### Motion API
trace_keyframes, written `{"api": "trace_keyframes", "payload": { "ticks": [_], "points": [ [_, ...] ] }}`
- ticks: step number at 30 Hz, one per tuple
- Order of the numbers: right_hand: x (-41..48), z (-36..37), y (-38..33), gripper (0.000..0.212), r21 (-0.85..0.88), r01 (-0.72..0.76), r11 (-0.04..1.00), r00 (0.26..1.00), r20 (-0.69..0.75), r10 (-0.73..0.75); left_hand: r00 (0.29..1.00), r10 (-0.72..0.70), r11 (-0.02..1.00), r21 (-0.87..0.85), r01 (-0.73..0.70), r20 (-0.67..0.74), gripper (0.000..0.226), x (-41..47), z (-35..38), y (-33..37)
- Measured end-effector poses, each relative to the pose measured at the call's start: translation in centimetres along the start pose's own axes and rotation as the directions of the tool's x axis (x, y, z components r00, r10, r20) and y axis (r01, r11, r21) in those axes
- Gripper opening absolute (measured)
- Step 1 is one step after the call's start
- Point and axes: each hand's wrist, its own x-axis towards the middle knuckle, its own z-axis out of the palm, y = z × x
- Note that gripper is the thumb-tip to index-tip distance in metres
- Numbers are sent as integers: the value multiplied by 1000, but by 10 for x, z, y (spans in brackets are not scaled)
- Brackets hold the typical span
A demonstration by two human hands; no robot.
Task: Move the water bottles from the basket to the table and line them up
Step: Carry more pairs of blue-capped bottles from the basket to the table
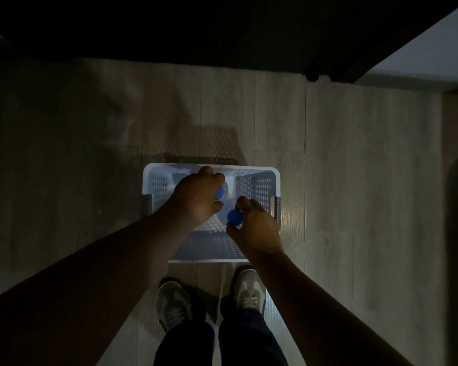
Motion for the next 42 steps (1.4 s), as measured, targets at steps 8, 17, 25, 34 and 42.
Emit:
{"api": "trace_keyframes", "payload": {
  "ticks": [8, 17, 25, 34, 42],
  "points": [
    [2, -1, -1, 42, 19, -14, 1000, 1000, 6, 13, 999, -49, 997, -52, 49, -3, 37, 5, 5, -3],
    [-8, -40, -15, 43, 12, -77, 997, 997, 23, 76, 983, 9, 991, -132, -34, -185, 38, -42, -4, -9],
    [-67, -133, -49, 38, 48, -79, 996, 996, -39, 80, 943, -51, 973, -229, -28, -330, 32, -115, -62, 15],
    [-148, -277, -137, 35, -11, 68, 998, 978, -199, -69, 839, -278, 907, -415, 69, -468, 37, -235, -162, 71],
    [-228, -398, -241, 31, 127, 181, 975, 886, -451, -106, 827, -362, 833, -547, 80, -431, 35, -353, -276, 106]
  ]
}}
